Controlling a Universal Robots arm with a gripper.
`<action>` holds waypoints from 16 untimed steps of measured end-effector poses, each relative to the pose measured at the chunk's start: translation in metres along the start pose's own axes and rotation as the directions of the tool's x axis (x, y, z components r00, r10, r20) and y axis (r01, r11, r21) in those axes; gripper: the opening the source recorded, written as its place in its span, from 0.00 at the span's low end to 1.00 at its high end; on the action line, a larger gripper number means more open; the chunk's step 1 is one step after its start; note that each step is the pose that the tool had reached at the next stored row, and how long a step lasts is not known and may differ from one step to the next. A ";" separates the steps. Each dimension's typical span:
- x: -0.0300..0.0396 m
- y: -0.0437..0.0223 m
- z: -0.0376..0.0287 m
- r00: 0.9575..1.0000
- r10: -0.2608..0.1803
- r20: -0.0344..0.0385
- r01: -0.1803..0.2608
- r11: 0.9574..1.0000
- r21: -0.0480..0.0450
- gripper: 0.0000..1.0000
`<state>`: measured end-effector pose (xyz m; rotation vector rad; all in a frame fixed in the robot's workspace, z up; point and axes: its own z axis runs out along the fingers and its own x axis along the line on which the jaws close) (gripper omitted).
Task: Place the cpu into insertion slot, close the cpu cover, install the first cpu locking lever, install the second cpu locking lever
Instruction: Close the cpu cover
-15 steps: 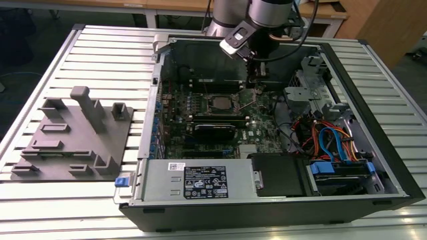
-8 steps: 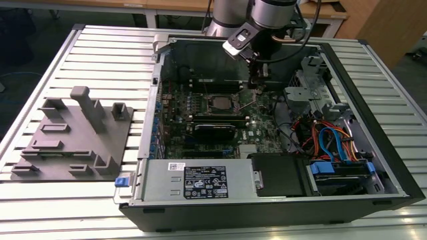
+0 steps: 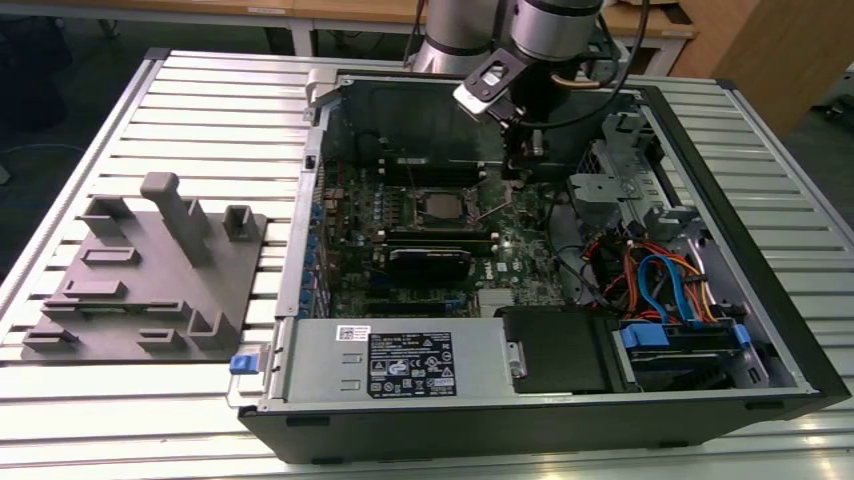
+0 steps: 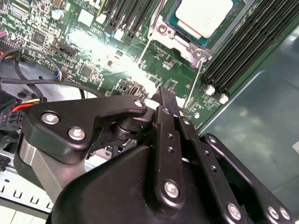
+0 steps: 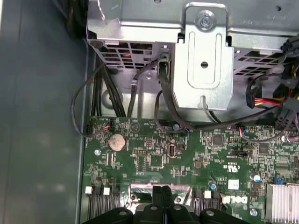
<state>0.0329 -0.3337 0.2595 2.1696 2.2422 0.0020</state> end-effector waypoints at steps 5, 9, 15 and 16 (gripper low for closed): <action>0.0001 0.0052 0.0021 1.000 0.000 0.000 0.000 1.000 0.001 0.10; 0.0000 0.0092 0.0035 1.000 0.000 0.000 0.000 1.000 0.001 0.10; -0.0002 0.0155 0.0059 1.000 0.000 0.000 0.000 1.000 0.002 0.10; -0.0002 0.0164 0.0063 1.000 0.000 0.000 0.000 1.000 0.003 0.10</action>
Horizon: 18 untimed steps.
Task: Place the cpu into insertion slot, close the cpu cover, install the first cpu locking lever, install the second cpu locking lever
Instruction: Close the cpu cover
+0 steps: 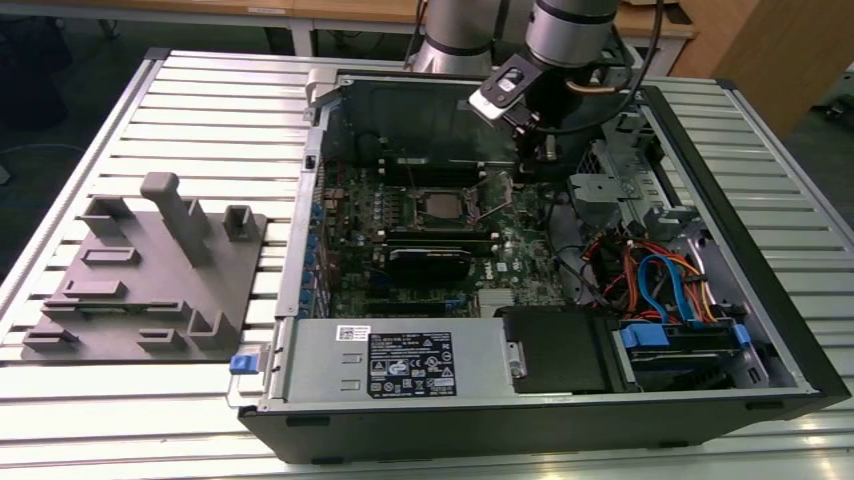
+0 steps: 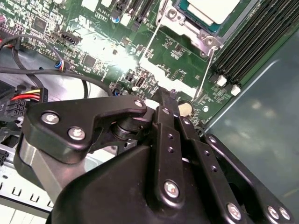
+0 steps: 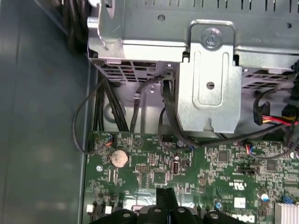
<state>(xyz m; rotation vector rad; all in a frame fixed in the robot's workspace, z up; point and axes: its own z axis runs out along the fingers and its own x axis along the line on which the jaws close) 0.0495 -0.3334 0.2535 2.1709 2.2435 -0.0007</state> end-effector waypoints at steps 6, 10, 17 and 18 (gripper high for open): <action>0.0000 0.0038 0.0011 1.000 0.000 0.000 0.000 1.000 0.001 0.10; -0.0001 0.0039 0.0012 1.000 0.000 0.000 0.000 1.000 0.001 0.10; 0.0003 0.0039 0.0021 1.000 0.002 0.000 -0.002 1.000 0.001 0.10; 0.0003 0.0039 0.0025 1.000 0.003 0.000 -0.003 1.000 0.001 0.10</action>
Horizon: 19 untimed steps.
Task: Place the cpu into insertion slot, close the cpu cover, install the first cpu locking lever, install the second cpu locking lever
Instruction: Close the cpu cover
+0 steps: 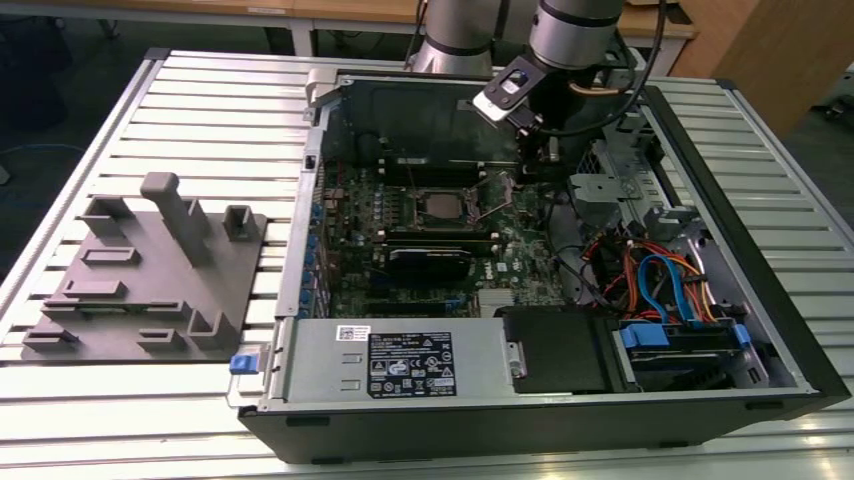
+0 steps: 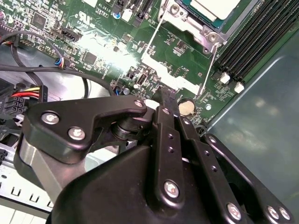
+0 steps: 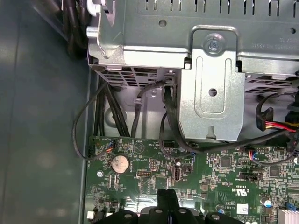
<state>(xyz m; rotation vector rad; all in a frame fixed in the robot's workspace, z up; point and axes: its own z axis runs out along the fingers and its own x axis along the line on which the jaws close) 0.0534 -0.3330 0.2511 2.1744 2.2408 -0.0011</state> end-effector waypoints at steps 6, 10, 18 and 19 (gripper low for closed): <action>0.0000 0.0004 0.0022 1.000 0.015 0.001 -0.015 1.000 0.000 0.10; 0.0001 0.0007 0.0038 1.000 0.029 0.002 -0.029 1.000 0.000 0.10; 0.0001 0.0008 0.0087 0.999 0.042 0.002 -0.042 0.999 0.001 0.10; 0.0001 0.0008 0.0090 0.999 0.042 0.003 -0.042 0.999 0.001 0.10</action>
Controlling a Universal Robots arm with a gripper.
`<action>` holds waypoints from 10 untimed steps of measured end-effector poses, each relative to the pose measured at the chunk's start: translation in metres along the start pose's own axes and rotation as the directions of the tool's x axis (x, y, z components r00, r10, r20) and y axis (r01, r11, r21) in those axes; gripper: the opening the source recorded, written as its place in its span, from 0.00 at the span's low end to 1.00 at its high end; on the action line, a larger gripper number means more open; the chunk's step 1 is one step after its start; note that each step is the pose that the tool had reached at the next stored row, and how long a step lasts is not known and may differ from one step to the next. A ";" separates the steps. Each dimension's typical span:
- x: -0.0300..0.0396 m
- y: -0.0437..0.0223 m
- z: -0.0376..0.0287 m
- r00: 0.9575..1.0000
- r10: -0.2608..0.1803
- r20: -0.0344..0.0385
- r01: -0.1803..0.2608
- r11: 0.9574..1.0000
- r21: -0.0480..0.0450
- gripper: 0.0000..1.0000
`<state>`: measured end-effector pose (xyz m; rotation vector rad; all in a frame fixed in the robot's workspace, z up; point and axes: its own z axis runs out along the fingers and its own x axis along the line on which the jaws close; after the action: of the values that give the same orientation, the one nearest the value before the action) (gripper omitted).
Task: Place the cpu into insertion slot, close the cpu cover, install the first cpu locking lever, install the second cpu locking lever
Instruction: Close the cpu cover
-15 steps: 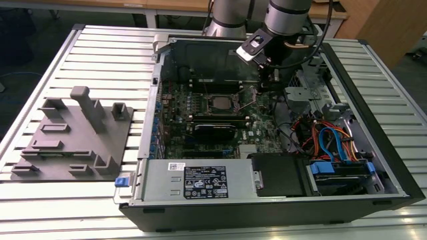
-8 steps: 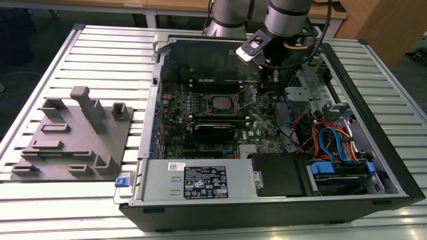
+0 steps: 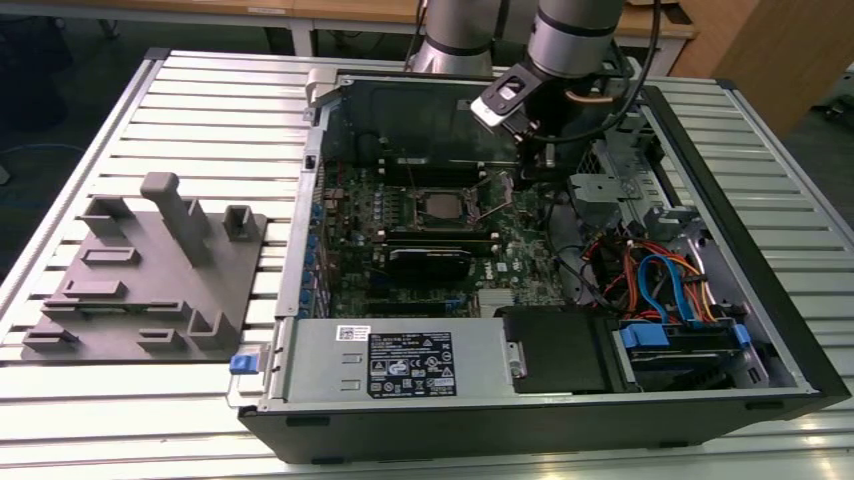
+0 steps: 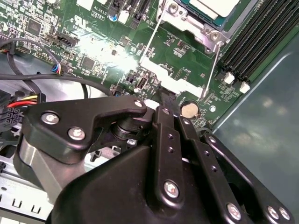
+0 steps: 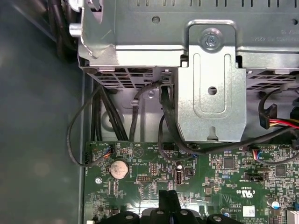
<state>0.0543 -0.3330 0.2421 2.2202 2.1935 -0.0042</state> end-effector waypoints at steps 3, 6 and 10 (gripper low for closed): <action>0.0000 -0.0010 0.0006 1.000 0.002 0.000 -0.002 1.000 0.000 0.10; 0.0000 -0.0042 0.0010 1.000 0.002 0.000 -0.002 1.000 0.000 0.10; 0.0001 -0.0090 0.0010 1.000 0.003 0.000 -0.003 1.000 0.000 0.10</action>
<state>0.0453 -0.3328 0.2410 2.2239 2.1897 -0.0039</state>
